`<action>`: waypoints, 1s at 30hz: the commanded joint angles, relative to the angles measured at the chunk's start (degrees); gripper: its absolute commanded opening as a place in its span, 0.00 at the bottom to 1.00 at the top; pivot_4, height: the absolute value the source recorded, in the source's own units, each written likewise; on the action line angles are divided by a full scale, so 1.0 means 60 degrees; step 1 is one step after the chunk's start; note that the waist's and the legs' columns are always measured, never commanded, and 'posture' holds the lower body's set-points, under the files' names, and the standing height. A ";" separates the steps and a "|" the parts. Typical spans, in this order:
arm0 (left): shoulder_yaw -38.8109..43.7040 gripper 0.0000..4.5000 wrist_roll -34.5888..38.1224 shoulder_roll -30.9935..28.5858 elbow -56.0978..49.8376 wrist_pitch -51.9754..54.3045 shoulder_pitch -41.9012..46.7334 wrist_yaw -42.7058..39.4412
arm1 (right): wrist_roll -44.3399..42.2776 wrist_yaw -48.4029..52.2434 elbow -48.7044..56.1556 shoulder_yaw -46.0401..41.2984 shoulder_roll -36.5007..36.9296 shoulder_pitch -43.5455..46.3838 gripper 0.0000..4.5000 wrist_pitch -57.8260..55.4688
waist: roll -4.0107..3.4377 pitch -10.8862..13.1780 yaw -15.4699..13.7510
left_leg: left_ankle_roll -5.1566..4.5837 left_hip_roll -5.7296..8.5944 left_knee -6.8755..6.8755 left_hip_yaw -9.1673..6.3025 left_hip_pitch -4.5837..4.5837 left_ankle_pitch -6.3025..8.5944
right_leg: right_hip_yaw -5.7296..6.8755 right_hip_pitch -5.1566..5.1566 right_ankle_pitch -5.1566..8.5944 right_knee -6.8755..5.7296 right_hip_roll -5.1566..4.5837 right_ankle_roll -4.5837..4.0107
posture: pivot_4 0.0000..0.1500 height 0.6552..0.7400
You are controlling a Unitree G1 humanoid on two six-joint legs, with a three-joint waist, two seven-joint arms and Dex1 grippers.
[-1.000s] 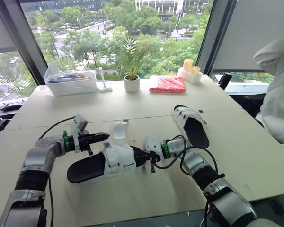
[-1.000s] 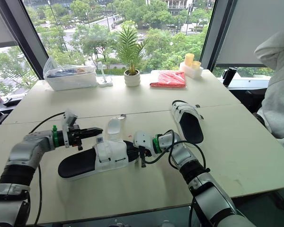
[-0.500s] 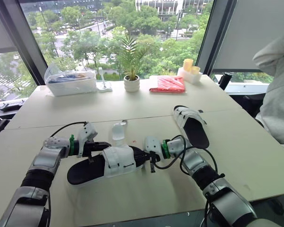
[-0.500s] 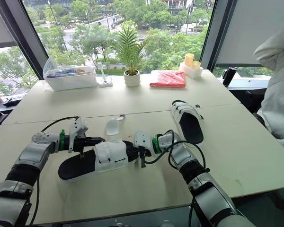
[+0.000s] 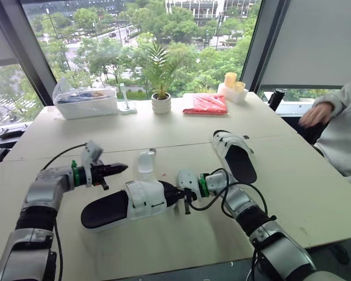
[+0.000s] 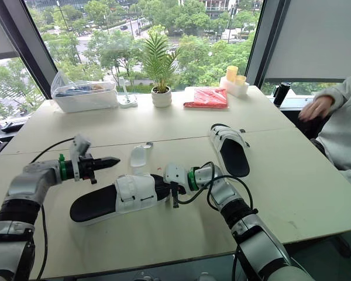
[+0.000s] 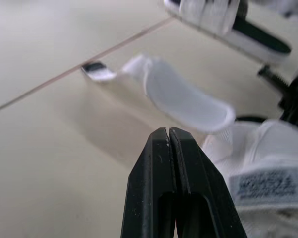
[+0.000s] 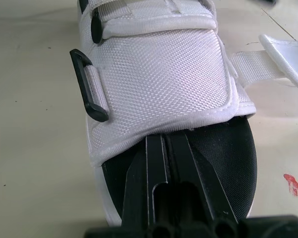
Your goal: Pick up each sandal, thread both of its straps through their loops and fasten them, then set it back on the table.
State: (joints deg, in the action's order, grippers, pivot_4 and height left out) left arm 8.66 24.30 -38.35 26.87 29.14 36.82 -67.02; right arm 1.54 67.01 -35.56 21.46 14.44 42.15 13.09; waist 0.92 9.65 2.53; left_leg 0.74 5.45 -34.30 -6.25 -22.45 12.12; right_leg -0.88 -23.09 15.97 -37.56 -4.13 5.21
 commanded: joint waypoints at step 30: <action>-0.0125 0.99 0.0370 0.1932 0.2549 0.1267 0.1590 0.0489 | 0.0267 -0.0014 0.0162 0.0248 0.0001 -0.0118 0.00 -0.0375 | 0.0006 0.0001 -0.0019 | 0.0012 -0.0002 -0.0014 0.0001 0.0000 -0.0006 | -0.0004 0.0000 -0.0001 -0.0011 0.0005 -0.0001 | 1.00 1.00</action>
State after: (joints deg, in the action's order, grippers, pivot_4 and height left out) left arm 7.42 26.46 -27.11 41.04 38.23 43.23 -64.52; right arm 1.67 66.57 -34.02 21.54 14.66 41.96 11.07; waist 0.96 9.65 2.42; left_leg 0.80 5.44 -34.41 -6.25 -22.47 12.09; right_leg -0.89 -23.09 15.96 -37.65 -4.09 5.20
